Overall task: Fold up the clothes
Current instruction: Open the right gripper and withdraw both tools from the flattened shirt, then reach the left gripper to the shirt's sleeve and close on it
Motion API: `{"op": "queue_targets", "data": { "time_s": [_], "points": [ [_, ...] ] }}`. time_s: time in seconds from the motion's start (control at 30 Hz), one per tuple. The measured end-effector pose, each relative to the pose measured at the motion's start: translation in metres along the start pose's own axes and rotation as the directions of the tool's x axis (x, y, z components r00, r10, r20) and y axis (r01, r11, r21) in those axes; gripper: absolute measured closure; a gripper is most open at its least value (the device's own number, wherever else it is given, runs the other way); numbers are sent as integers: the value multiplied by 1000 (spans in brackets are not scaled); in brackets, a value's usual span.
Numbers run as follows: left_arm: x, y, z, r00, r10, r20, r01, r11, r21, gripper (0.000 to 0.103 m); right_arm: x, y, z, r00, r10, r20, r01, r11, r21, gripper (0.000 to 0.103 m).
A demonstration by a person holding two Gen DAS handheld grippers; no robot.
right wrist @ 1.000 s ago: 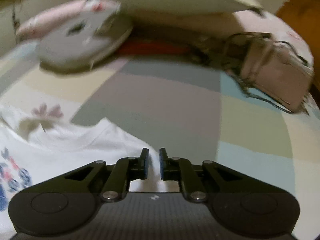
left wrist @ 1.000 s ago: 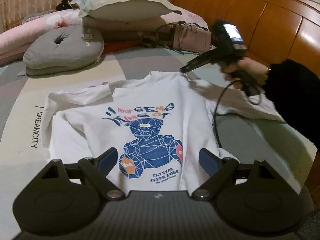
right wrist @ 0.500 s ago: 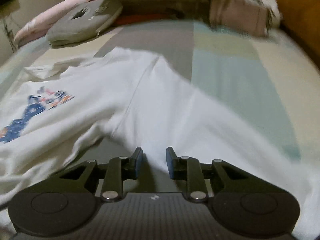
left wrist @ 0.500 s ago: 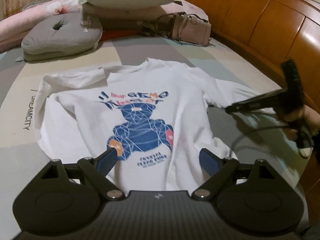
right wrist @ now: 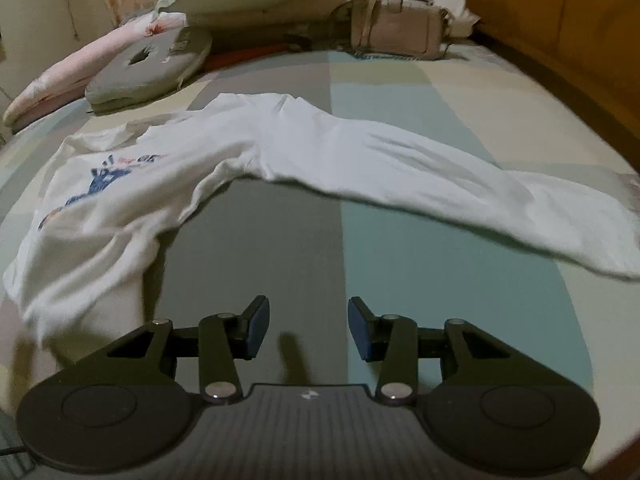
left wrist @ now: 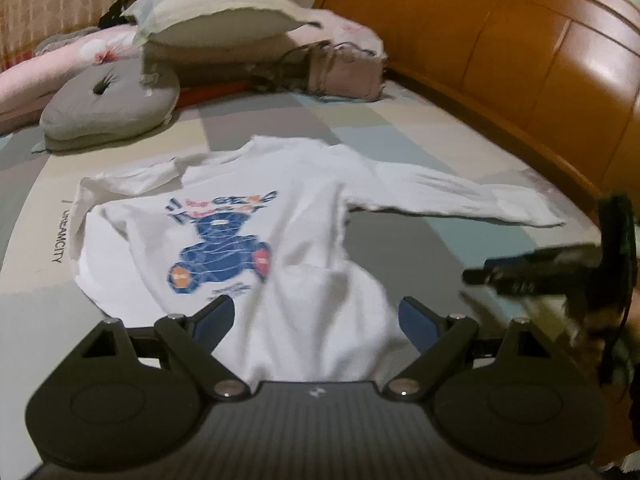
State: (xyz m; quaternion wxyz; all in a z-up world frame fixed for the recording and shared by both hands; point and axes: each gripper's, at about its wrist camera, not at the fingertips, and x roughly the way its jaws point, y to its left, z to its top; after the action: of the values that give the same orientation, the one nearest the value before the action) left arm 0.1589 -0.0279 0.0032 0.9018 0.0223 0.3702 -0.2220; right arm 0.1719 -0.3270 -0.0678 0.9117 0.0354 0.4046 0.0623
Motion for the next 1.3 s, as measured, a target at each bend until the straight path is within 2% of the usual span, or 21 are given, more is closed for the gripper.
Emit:
{"op": "queue_targets", "data": {
  "time_s": [0.07, 0.13, 0.27, 0.33, 0.37, 0.47, 0.57, 0.73, 0.83, 1.07, 1.17, 1.3],
  "points": [
    [-8, -12, -2, 1000, 1, 12, -1, 1000, 14, 14, -19, -1, -11, 999, 15, 30, -16, 999, 39, 49],
    [-14, -23, -4, 1000, -4, 26, 3, 1000, 26, 14, -36, -3, -19, 998, 28, 60, -32, 997, 77, 34],
    [-19, -37, -8, 999, -4, 35, 4, 1000, 6, 14, -64, -4, -25, 995, 21, 102, -32, 994, 105, 30],
    [-24, -40, -11, 999, 5, 35, -4, 1000, -19, 14, -80, -2, -28, 992, 20, 123, -35, 992, 120, 22],
    [-28, -42, -12, 999, 2, 39, -1, 1000, -28, 14, -87, 0, -30, 991, 23, 133, -40, 991, 125, 20],
    [-43, -50, -17, 997, -27, 71, 28, 1000, -6, 14, -103, 8, -34, 985, 51, 167, -73, 989, 130, 16],
    [-55, -53, -20, 995, -27, 96, 26, 1000, 10, 14, -112, 20, -34, 983, 58, 172, -81, 989, 125, 14],
    [-64, -41, -31, 995, -1, 98, 4, 999, -32, 14, -112, 41, -30, 983, 52, 173, -65, 996, 67, 7],
    [-64, -30, -35, 996, 15, 82, -9, 997, -76, 14, -104, 46, -28, 986, 62, 153, -69, 997, 43, 7],
    [-64, -11, -28, 999, 22, 40, -18, 995, -96, 14, -87, 44, -26, 984, 116, 132, -126, 990, 71, 6],
    [-60, 9, -18, 999, 33, 17, -31, 993, -113, 14, -80, 41, -29, 985, 128, 117, -138, 987, 86, 5],
    [-51, 48, -7, 996, 88, -6, -88, 988, -128, 14, -65, 35, -32, 989, 119, 84, -129, 985, 119, 4]
  ]
}}
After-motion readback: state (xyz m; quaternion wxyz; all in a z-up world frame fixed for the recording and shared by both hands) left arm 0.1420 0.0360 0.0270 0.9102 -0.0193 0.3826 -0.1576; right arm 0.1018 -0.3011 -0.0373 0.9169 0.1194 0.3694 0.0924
